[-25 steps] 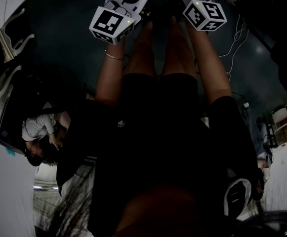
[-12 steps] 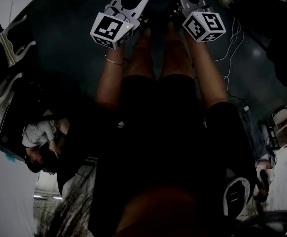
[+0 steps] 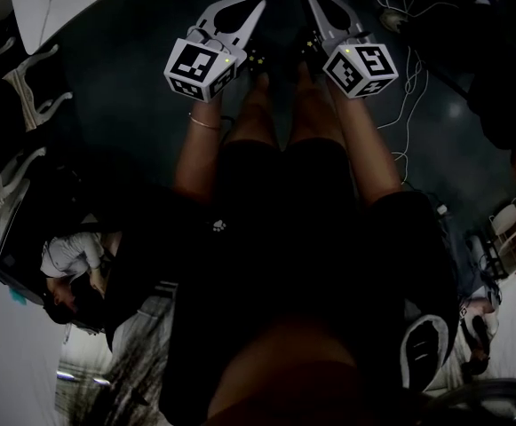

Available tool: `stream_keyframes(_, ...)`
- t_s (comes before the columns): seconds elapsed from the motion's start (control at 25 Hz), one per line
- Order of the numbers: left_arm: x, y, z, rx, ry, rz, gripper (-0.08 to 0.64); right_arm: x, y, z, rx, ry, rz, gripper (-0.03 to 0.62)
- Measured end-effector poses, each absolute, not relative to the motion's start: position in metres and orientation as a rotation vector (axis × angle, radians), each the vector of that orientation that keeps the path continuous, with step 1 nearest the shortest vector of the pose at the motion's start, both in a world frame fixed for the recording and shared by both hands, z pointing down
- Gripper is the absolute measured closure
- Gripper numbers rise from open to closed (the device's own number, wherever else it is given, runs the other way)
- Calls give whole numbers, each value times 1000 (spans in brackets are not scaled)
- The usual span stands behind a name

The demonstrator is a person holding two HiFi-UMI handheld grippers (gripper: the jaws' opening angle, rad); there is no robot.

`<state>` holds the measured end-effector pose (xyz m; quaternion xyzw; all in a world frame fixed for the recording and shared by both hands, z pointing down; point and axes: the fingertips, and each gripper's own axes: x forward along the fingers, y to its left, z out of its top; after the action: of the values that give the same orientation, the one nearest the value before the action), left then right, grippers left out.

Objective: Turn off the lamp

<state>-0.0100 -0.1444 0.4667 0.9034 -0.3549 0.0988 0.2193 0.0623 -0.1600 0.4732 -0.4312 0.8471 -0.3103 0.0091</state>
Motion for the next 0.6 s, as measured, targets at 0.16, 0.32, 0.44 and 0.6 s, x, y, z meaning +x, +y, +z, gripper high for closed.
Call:
stream_keyframes(0.16, -8, -151, 448, 2515, -972, 254, 554, 60, -162, 449, -1336, 2664, -941, 592)
stream_keyframes(0.32, 0, -155, 430, 2542, -948, 260, 554, 64, -164, 429, -1335, 2654, -918, 592)
stream_keyframes(0.44, 6, -159, 416, 2566, -916, 244, 554, 66, -168, 412, -1333, 2650, -896, 592)
stream_keyframes(0.6, 11, -164, 399, 2585, -890, 232, 554, 66, -170, 391, -1314, 2659, -869, 592)
